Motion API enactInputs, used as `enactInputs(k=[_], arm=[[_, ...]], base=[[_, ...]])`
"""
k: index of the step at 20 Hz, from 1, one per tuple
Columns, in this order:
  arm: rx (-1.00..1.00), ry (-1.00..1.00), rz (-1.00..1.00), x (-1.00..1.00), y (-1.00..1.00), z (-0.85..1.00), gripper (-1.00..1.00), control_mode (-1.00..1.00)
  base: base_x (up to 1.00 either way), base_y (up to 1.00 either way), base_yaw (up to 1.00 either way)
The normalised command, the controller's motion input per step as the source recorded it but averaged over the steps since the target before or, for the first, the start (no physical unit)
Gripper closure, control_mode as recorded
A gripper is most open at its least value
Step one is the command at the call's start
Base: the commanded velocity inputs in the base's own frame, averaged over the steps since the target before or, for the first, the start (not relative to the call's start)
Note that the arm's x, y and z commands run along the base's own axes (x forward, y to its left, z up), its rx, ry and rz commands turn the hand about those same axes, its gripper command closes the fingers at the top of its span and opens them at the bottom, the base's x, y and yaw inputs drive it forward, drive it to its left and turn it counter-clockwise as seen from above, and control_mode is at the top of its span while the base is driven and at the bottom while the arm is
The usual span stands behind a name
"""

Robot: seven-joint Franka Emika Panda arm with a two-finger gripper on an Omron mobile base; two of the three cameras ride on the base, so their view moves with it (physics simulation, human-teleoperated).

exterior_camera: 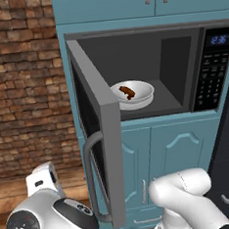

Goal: Remove the tangerine from the bowl and place it on the small plate. Then place the bowl with only the chicken drumstick in the microwave, close the door, and press the start button to microwave the chicken drumstick.

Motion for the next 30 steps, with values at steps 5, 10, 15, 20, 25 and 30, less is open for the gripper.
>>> enactInputs(k=[5,10,15,20,25,30], arm=[[-0.19,0.0,0.0,0.12,-0.85,0.14,-1.0,-1.0],[-0.1,-0.03,-0.01,0.0,-1.0,0.38,-1.0,-1.0],[0.0,-0.08,-0.02,0.0,-1.0,0.44,-1.0,-1.0],[0.0,-0.06,-0.01,0.02,-1.0,0.35,-1.0,-1.0],[0.0,-0.05,-0.01,0.07,-1.0,0.28,-1.0,-1.0],[0.0,-0.03,-0.03,0.29,-0.96,0.31,-1.0,-1.0]], base=[[0.0,0.0,0.0],[0.0,0.0,0.0],[0.0,0.0,0.0],[0.0,0.0,0.0],[0.0,0.0,0.0],[0.0,0.0,0.0]])
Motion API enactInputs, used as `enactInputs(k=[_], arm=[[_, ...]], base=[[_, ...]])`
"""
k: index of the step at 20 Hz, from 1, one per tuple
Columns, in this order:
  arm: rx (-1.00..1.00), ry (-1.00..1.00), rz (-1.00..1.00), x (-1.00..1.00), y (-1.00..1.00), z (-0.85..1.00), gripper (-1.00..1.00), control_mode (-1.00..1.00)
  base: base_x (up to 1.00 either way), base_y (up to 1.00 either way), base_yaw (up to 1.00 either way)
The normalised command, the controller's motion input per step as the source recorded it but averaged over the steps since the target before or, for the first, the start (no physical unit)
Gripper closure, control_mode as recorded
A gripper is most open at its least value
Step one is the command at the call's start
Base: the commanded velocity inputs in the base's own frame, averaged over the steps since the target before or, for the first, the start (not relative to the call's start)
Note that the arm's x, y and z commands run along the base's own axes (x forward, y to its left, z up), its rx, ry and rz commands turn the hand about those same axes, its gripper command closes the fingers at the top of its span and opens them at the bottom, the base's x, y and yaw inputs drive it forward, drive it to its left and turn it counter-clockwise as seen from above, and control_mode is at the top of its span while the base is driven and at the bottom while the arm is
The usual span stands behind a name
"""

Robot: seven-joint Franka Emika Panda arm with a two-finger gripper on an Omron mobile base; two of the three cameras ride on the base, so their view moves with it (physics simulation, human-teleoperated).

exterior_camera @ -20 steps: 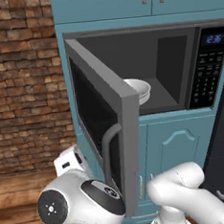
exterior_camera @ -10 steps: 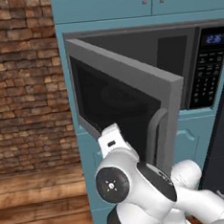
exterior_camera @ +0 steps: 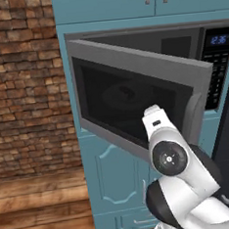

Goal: Remove the tangerine from the bowl and place it on the small plate. Then place the bowl with only the chicken drumstick in the microwave, close the door, and press the start button to microwave the chicken drumstick.

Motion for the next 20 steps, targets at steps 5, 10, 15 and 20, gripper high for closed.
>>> enactInputs(k=[5,10,15,20], arm=[[0.0,0.0,-0.03,0.66,-0.66,0.3,-1.0,-1.0],[0.0,-0.01,0.0,0.74,-0.61,0.06,-1.0,-1.0],[0.0,0.0,0.0,0.8,-0.45,0.0,-1.0,-1.0],[0.0,0.0,0.0,0.75,-0.33,0.07,-1.0,-1.0]], base=[[0.0,0.0,0.0],[0.0,0.0,0.0],[0.0,0.0,0.0],[0.0,0.0,0.0]])
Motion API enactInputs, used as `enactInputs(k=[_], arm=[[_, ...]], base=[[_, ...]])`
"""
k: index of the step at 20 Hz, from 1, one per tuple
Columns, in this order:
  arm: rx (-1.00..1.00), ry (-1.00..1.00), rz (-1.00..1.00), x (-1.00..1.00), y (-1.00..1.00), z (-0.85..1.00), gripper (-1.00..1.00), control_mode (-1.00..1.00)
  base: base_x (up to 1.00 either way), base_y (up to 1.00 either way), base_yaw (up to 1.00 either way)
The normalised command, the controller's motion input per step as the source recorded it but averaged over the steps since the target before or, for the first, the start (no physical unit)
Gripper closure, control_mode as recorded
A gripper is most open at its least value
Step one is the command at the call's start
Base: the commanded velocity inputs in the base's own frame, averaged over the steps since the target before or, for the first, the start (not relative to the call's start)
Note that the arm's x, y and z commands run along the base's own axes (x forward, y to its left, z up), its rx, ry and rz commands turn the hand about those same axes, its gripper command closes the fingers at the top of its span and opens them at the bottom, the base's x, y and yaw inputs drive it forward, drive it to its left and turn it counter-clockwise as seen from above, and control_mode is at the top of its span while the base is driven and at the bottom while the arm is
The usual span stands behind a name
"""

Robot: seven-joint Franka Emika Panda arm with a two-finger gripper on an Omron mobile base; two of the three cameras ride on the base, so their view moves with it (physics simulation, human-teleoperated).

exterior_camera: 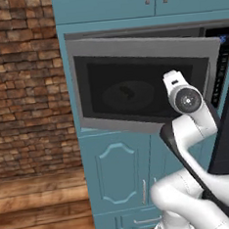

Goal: Remove the tangerine from the bowl and place it on the small plate. Then place the bowl with only the chicken drumstick in the microwave, close the door, and press the start button to microwave the chicken drumstick.

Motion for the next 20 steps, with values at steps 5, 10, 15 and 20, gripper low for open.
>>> enactInputs(k=[5,10,15,20], arm=[[0.0,0.0,0.0,0.86,-0.03,0.0,-1.0,-1.0],[0.0,0.01,0.0,0.76,0.0,0.0,-1.0,-1.0],[0.0,0.04,0.0,0.85,0.08,0.0,-1.0,-1.0],[0.0,0.07,0.0,0.64,0.02,-0.08,-1.0,-1.0]], base=[[0.0,0.0,0.0],[0.0,0.0,0.0],[0.0,0.0,0.0],[0.0,0.0,0.0]])
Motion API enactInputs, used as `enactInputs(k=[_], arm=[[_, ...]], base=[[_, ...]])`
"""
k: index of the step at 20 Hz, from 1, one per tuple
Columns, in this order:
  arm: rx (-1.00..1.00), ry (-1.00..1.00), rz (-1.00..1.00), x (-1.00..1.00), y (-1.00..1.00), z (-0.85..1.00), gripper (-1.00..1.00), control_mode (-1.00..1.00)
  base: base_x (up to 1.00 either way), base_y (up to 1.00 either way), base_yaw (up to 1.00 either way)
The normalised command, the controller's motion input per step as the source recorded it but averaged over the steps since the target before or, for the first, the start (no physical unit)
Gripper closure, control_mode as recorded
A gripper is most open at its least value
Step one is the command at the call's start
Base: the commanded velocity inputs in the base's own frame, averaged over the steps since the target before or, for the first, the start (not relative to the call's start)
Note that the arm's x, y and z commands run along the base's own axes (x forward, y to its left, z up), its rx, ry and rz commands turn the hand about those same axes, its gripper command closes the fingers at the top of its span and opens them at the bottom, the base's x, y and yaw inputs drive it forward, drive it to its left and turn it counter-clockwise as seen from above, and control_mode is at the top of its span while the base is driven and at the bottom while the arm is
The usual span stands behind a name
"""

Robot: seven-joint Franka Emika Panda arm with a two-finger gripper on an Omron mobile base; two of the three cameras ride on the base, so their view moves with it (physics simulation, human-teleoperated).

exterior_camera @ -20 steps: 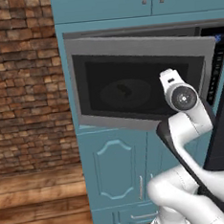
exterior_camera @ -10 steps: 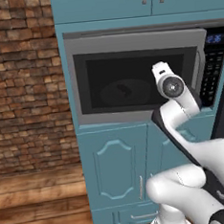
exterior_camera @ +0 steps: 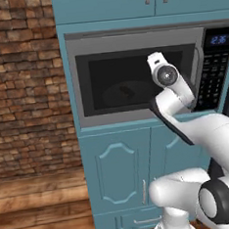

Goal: Remove the tangerine from the bowl and place it on the small plate. Then place the bowl with only the chicken drumstick in the microwave, close the door, and press the start button to microwave the chicken drumstick.

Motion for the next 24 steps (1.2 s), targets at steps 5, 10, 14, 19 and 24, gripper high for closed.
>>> enactInputs(k=[5,10,14,19,24], arm=[[0.06,0.01,0.0,-0.67,-0.2,0.01,-1.0,-1.0],[0.17,0.01,0.01,-1.0,-0.32,0.1,-1.0,-1.0],[0.28,0.02,0.1,-1.0,-0.63,0.0,-1.0,-1.0],[0.33,0.0,0.13,-0.95,-0.63,-0.07,-1.0,-1.0],[0.18,0.04,0.18,-0.29,-0.04,-0.21,-1.0,-1.0]], base=[[0.0,0.0,0.0],[0.0,0.0,0.0],[0.0,0.0,0.0],[0.0,0.0,0.0],[0.0,0.0,0.0]])
